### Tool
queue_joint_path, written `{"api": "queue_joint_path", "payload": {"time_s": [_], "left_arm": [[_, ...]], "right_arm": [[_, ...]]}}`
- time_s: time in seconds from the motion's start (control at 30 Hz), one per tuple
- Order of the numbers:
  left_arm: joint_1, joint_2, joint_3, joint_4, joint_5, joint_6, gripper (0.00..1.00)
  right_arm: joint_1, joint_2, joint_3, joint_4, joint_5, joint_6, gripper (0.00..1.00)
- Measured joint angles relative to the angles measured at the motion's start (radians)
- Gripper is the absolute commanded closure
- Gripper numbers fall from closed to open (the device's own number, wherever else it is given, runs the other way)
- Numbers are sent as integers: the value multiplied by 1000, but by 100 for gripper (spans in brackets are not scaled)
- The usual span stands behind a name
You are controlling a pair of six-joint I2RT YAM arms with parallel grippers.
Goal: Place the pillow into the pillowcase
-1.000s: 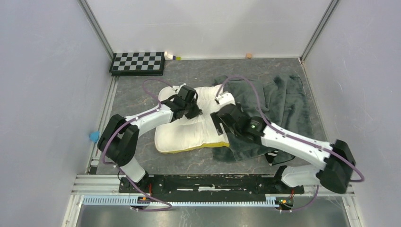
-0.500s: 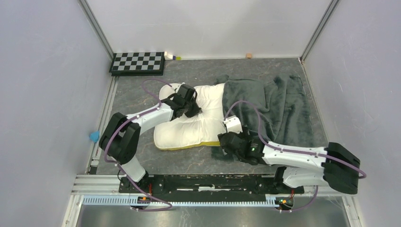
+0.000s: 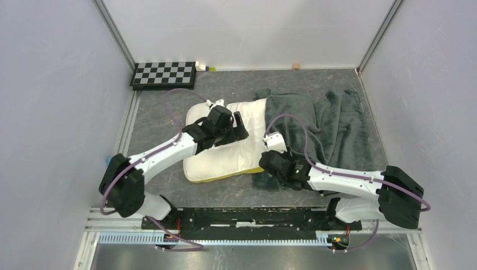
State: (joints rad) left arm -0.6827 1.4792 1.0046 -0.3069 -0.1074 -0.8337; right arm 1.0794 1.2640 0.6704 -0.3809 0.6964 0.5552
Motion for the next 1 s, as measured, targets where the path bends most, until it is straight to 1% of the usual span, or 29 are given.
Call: {"api": "queue_joint_path", "payload": {"time_s": [0.1,0.27,0.33,0.4,0.57,0.63,0.73,0.87,1.0], "left_arm": [[-39,-86,-2,-61,-31,40,0],[-105,-176,-58,-128,-110,61,0],[-119,-177,-95,-145,-133,61,3],[-123,-155,-125,-155,-152,61,12],[-123,-53,-153,-117,-174,61,38],[-123,-36,-157,-95,-175,61,49],[-123,-33,-163,-74,-177,61,61],[-123,-32,-169,-55,-176,61,73],[-123,-32,-169,-50,-175,61,83]], "right_arm": [[-1,-9,3,-3,-7,-3,38],[-1,-29,20,-39,-16,-2,24],[3,-55,25,-57,-19,-1,23],[14,-82,28,-70,-19,2,24],[65,-113,27,-96,-13,44,29],[92,-113,15,-97,-7,77,31],[135,-113,-20,-98,9,127,32],[163,-113,-68,-75,33,167,29],[152,-63,-73,-37,68,183,29]]}}
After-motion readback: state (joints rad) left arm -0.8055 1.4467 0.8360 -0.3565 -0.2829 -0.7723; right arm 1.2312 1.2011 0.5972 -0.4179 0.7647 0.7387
